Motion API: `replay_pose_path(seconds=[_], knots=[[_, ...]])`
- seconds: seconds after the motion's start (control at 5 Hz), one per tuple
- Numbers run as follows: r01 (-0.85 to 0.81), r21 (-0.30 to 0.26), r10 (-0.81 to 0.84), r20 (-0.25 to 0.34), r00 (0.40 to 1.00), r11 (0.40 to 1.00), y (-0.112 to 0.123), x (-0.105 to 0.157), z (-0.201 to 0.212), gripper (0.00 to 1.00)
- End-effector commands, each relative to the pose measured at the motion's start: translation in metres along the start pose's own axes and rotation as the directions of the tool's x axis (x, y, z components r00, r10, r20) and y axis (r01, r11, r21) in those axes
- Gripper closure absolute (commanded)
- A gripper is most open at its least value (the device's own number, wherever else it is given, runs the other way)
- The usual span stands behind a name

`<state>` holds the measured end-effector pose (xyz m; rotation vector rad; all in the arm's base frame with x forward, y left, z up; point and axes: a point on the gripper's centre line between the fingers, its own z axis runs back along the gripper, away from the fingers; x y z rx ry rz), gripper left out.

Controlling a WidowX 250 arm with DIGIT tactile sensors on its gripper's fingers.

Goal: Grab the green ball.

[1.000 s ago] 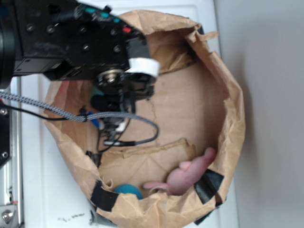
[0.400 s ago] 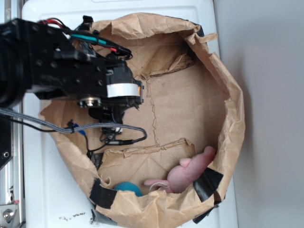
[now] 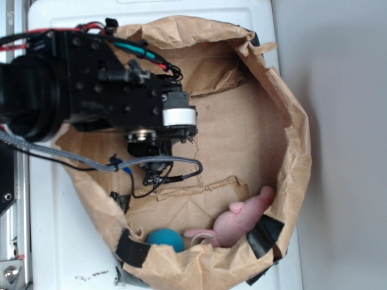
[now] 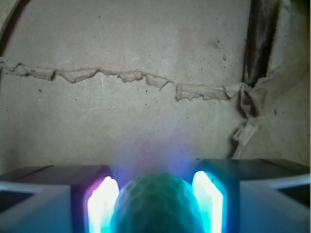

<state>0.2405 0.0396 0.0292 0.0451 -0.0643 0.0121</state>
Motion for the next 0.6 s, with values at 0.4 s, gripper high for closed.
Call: replay_pose_path(seconds=[0.4], knots=[[-0.114,-0.077,0.123,0.133,0.983,0.991,0.008,0.022,0.112,1.0]])
